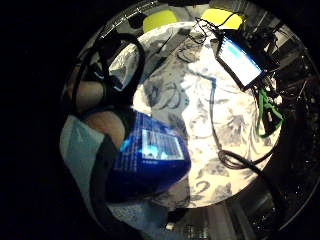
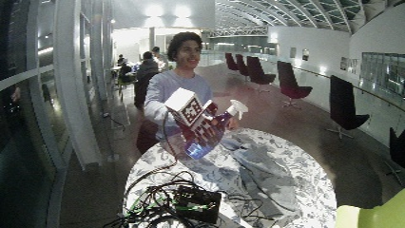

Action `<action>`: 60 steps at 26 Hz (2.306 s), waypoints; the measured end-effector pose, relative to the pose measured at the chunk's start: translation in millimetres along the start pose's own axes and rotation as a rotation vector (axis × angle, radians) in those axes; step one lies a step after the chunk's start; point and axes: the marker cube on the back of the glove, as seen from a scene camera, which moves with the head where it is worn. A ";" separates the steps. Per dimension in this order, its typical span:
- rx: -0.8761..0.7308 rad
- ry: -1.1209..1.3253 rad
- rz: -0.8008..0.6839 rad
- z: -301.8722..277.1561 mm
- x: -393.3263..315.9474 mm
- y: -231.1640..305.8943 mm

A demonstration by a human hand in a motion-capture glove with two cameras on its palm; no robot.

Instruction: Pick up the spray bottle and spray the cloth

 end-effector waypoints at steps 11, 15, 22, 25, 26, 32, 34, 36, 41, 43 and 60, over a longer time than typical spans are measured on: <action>-0.086 0.129 0.070 4.6 -6.2 -15.9; -0.113 0.174 0.083 5.7 -11.2 -17.6; -0.135 0.230 0.127 4.4 -17.6 -20.0; -0.142 0.246 0.132 5.1 -19.2 -20.5; -0.145 0.251 0.132 5.5 -19.5 -20.6; -0.160 0.283 0.133 7.5 -20.8 -20.6; -0.162 0.298 0.131 7.5 -21.2 -20.5; -0.165 0.310 0.130 7.5 -21.6 -20.5; -0.178 0.328 0.127 8.8 -22.0 -19.4; -0.182 0.336 0.130 9.5 -22.1 -19.4; 0.018 0.143 -0.030 8.6 -63.0 -11.1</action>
